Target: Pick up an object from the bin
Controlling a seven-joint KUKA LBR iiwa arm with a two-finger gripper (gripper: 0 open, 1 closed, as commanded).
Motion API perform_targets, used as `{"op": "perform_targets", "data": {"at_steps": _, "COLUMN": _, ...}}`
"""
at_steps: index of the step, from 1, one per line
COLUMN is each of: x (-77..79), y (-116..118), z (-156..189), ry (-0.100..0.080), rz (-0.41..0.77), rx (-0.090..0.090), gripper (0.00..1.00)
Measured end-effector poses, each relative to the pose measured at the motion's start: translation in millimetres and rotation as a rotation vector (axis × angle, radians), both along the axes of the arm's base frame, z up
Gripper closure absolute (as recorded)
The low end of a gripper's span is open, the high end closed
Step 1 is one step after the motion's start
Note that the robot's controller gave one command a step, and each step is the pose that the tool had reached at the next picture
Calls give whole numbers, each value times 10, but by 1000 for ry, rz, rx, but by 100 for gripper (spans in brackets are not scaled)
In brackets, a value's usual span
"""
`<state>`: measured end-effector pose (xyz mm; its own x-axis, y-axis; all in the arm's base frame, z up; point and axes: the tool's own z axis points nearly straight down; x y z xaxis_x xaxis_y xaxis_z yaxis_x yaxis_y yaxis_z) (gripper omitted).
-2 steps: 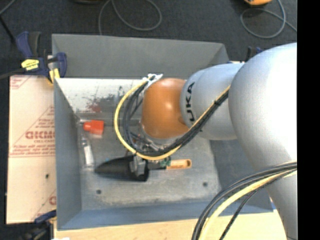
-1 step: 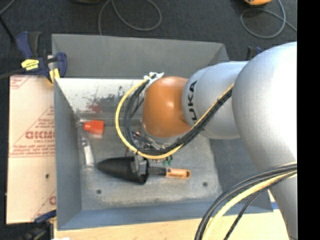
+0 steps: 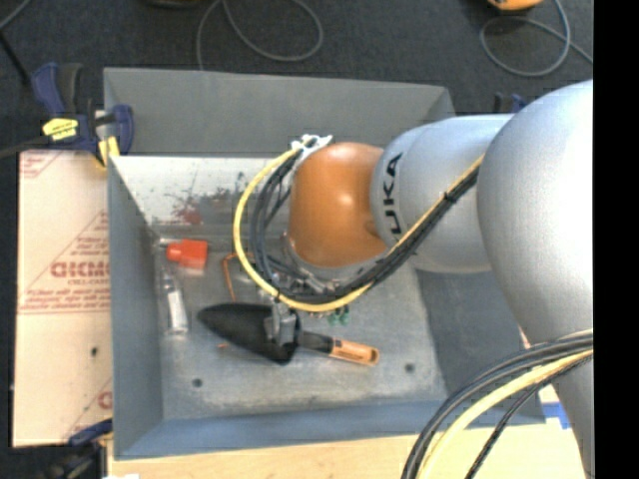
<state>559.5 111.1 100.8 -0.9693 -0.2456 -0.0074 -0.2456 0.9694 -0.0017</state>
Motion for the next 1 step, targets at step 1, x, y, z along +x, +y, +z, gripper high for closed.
{"op": "perform_targets", "data": {"at_steps": 1, "x": 13, "y": -1, "z": 133, "ry": -4, "rz": -1, "rx": 0, "gripper": 100}}
